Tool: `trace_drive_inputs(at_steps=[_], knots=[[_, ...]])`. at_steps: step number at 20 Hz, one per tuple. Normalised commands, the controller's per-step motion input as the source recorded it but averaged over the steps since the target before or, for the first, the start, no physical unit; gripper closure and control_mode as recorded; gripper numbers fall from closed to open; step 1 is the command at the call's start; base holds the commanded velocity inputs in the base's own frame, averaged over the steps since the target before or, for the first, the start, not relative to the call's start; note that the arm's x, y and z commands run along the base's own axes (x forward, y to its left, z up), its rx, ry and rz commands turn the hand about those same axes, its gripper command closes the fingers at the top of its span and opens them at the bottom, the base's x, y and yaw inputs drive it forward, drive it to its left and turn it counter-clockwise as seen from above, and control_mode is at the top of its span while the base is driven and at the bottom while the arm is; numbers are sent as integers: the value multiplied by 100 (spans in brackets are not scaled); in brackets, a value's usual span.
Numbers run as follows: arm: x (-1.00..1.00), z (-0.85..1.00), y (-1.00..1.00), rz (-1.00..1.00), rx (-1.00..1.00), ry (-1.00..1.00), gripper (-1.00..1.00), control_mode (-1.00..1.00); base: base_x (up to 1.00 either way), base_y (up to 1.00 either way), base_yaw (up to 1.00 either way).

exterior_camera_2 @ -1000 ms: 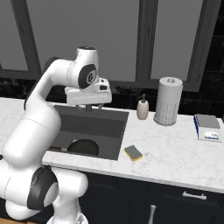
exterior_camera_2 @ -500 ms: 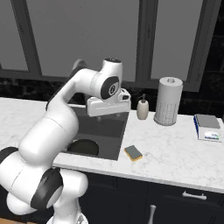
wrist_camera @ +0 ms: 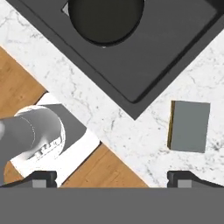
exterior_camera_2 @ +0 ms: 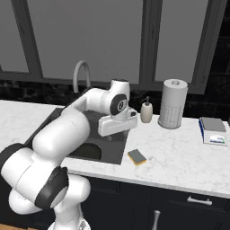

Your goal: Pick the pan and sponge and place them into the sink. Then turn on the water.

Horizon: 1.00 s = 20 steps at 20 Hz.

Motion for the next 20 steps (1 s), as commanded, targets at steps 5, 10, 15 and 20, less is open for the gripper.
trace_drive_inputs(at_steps=[5,10,15,20], knots=[[16,-41,-26,12,-1,10,-100,-100,0,0,0],[23,-22,-13,3,0,7,-100,-100,0,0,0],[37,-16,-9,0,3,5,-100,-100,0,0,0],[44,-26,-19,-3,1,1,-100,-100,0,0,0]])
